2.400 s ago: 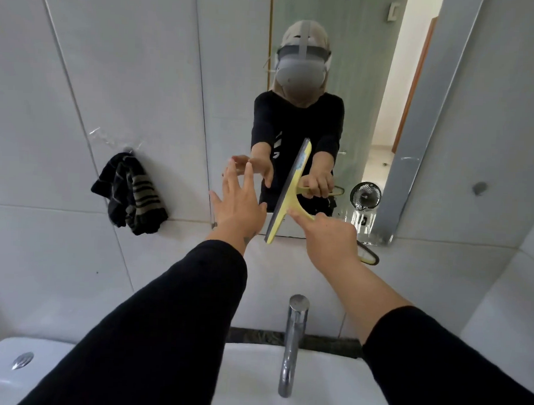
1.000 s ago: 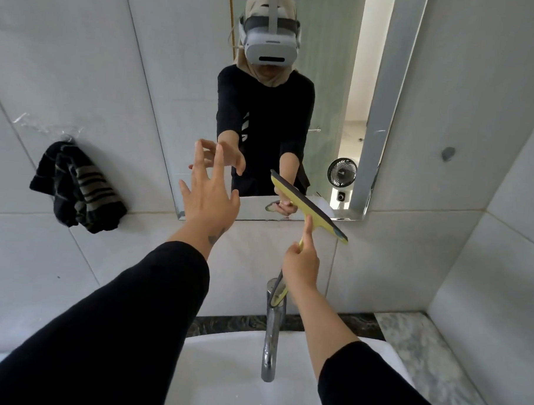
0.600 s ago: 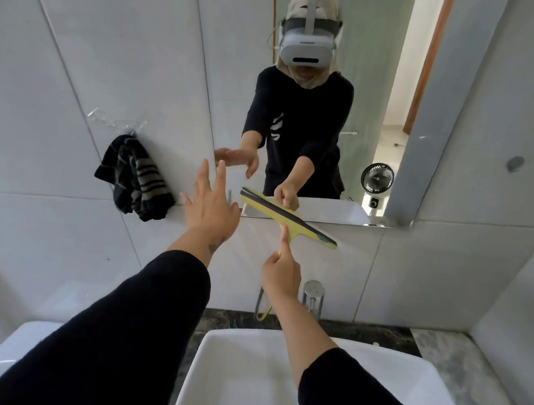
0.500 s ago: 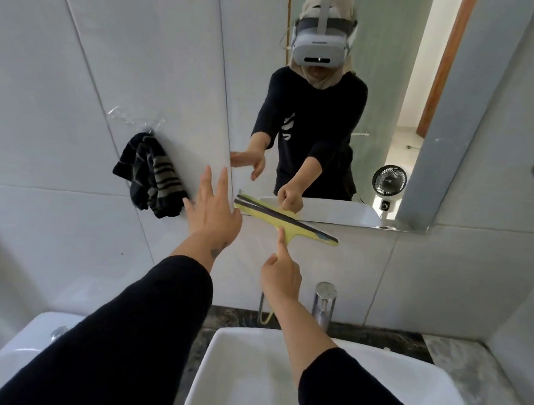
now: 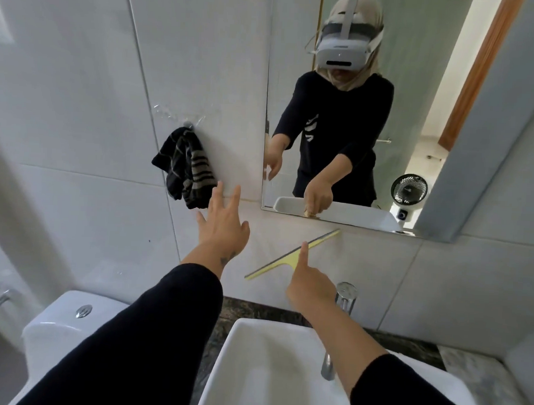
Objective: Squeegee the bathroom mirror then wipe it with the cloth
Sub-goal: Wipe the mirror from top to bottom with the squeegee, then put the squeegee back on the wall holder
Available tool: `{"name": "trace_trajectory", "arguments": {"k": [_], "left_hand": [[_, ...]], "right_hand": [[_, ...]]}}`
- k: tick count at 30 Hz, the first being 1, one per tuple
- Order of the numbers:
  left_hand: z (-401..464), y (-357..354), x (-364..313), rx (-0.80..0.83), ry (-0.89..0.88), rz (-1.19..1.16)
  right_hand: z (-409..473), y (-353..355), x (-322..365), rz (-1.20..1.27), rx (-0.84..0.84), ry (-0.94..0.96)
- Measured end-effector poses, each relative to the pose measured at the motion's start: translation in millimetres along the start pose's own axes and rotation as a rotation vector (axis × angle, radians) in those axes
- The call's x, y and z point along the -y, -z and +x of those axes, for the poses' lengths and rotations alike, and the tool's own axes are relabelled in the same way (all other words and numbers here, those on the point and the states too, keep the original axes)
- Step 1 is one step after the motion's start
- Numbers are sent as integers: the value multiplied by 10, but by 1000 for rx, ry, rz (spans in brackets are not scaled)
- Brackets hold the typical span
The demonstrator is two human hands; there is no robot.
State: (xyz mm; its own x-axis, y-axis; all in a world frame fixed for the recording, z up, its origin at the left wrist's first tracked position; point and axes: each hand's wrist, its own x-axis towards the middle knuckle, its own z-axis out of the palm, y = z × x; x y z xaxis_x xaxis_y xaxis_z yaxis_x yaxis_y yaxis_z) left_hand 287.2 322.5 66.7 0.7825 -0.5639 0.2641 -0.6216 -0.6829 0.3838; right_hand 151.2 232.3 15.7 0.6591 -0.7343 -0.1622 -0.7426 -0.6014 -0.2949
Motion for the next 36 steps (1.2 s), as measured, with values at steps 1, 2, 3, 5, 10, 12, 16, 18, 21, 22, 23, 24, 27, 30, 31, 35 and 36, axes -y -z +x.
{"name": "trace_trajectory", "arguments": {"k": [1, 2, 3, 5, 10, 12, 16, 18, 21, 22, 23, 24, 27, 30, 31, 35, 36], "left_hand": [[-25, 2, -50, 16, -16, -7], [-49, 10, -106, 32, -39, -18], [-78, 19, -163, 49, -70, -35], [-139, 38, -265, 83, -142, -82], [-303, 138, -482, 127, -241, -203], [-342, 189, -539, 141, -265, -214], [-369, 347, -585, 146, -343, -157], [-392, 445, -654, 155, -398, -200], [-435, 553, -827, 192, -457, -273], [-439, 566, -899, 204, -471, -291], [-438, 559, -970, 213, -481, -309], [-437, 539, -1045, 214, -492, -325], [-410, 394, -1267, 160, -538, -369], [-393, 189, -1479, 117, -591, -422], [-399, 116, -1550, 110, -600, -440], [-426, -230, -1835, 119, -613, -505], [-424, -334, -1905, 127, -614, -517]], "right_hand": [[-51, 48, -31, -24, 32, 10], [-104, 114, -62, -48, 58, 26], [-166, 196, -99, -77, 75, 43], [-286, 374, -163, -172, 77, 80], [-532, 794, -280, -461, -108, 243], [-634, 971, -320, -518, -182, 347], [-770, 1344, -412, -507, -239, 467], [-785, 1510, -506, -476, -296, 501], [-813, 1741, -695, -547, -398, 505], [-827, 1805, -767, -571, -433, 493], [-841, 1858, -841, -575, -464, 469], [-842, 1893, -920, -552, -478, 425], [-770, 1943, -1180, -220, -533, 248], [-684, 2014, -1398, 486, -606, 66], [-623, 2021, -1475, 658, -621, 1], [-334, 2010, -1782, 885, -716, -144], [-277, 2011, -1860, 870, -736, -161]]}}
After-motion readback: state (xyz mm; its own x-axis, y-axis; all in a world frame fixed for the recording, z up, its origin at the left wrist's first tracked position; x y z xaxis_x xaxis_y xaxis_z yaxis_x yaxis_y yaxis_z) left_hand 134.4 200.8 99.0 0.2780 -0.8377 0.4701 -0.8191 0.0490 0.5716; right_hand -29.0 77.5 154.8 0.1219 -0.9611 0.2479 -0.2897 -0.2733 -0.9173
